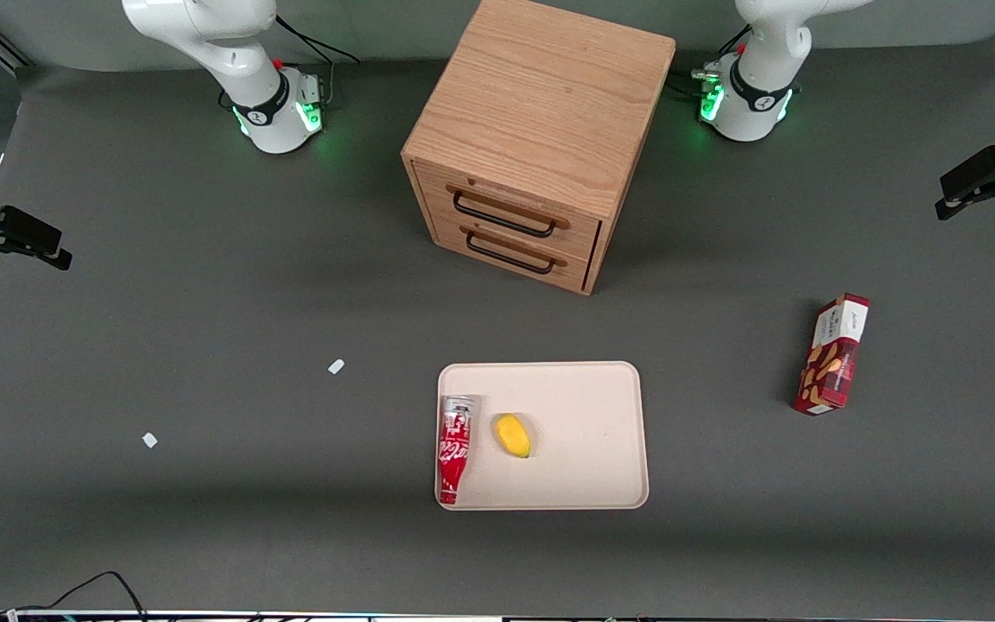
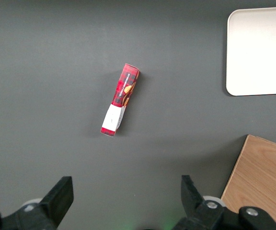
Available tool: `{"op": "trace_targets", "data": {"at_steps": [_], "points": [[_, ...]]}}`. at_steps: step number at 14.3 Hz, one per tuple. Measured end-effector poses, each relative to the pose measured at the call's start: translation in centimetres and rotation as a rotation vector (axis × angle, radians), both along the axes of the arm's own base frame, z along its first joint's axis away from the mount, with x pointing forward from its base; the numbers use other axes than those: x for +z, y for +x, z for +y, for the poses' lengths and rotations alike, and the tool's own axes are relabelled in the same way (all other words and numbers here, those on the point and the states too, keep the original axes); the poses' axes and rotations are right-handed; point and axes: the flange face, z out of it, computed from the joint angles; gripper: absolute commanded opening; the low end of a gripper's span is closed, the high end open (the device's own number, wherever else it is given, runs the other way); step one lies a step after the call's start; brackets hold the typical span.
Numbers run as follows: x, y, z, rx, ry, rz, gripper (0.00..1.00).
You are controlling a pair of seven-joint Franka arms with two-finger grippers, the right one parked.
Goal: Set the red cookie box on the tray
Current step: 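Move the left gripper down over the red plaid cookie box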
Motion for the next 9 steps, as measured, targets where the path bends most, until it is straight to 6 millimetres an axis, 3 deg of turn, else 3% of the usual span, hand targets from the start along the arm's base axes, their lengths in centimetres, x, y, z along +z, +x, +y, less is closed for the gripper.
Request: {"op": "trace_targets", "data": {"at_steps": [5, 7, 9], "points": [[-0.2, 0.2, 0.1, 0.001, 0.0, 0.008, 1.0], [-1.7, 0.8, 0.3, -0.002, -0.002, 0.036, 1.0], [-4.4, 2.1, 0.8, -0.054, 0.001, 0.08, 1.0]]}}
